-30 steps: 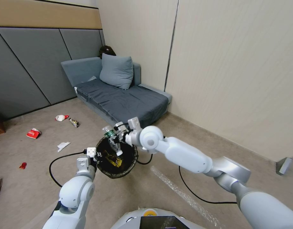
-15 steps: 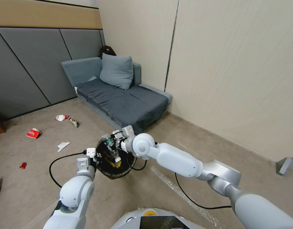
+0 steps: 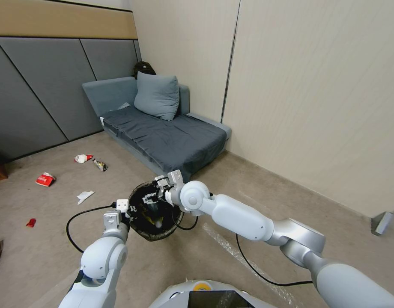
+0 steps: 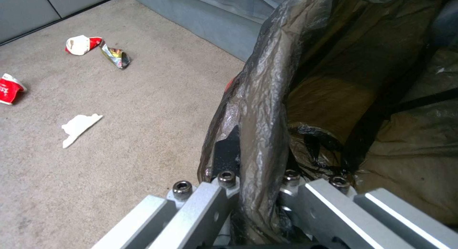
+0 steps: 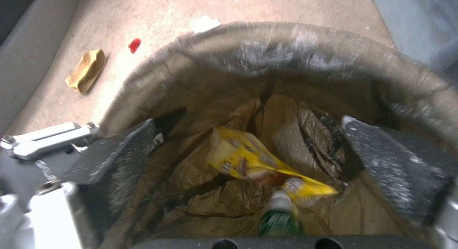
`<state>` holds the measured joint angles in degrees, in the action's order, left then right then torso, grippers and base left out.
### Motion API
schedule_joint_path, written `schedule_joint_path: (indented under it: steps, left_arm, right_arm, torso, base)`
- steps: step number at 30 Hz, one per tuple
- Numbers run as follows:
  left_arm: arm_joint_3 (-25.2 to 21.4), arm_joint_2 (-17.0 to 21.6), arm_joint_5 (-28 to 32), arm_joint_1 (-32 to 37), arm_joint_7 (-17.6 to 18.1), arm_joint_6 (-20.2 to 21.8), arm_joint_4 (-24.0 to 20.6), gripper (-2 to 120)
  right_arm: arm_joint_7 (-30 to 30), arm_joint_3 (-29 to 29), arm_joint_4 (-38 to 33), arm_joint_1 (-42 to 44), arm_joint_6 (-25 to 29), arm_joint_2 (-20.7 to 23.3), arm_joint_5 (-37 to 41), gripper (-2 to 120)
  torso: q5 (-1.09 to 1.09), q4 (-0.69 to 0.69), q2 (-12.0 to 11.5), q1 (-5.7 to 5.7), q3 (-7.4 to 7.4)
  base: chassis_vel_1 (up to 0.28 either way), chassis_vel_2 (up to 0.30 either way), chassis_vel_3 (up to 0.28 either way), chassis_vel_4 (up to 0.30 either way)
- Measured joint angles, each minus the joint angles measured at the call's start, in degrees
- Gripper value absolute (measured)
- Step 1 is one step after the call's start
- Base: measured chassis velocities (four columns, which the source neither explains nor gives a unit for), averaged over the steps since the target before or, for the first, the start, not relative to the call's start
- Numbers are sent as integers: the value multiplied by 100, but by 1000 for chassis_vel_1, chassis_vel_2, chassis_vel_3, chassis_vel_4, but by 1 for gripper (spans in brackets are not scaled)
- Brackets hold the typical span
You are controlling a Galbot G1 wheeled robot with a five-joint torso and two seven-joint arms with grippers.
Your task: Pick up the trash bin, then pick up the garbage from the floor and place it into the trash bin.
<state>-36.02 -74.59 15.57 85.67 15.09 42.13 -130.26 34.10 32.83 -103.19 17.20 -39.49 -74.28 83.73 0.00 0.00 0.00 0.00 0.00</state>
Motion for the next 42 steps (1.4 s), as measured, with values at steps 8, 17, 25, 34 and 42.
schedule_joint_path:
  steps: [8, 17, 25, 34, 42]
  left_arm:
    - [-13, -3, -37, 18, -18, 0, -23, 0]
    - [-27, 36, -50, 17, -37, 0, -99, 0]
    - [-34, 122, -24, 29, -138, -21, -188, 0]
    - [-18, 67, 131, 134, -68, -9, -297, 0]
    - [-26, 161, 301, 149, 10, -5, -289, 0]
  right_arm:
    - [64, -641, -386, -225, 59, 174, -77, 100]
    - [-618, -1900, -626, -89, 474, 1432, -1931, 100]
    - [-1422, -3549, -1156, 1644, 1176, 2171, -3974, 100]
    - [-2131, -5988, -1151, 4155, 2182, 1919, -6213, 100]
    - [-2551, -7241, -1094, 5997, 2706, 1404, -7323, 100]
  torso:
    - [0, 1, 0, 0, 0]
    - [1, -1, 0, 0, 0]
    - [3, -1, 0, 0, 0]
    - [3, -1, 0, 0, -1]
    - [-1, -4, 1, 0, -1]
  base:
    - [0, 0, 0, 0]
    - [0, 0, 0, 0]
    - [0, 0, 0, 0]
    - [0, 0, 0, 0]
    - [0, 0, 0, 0]
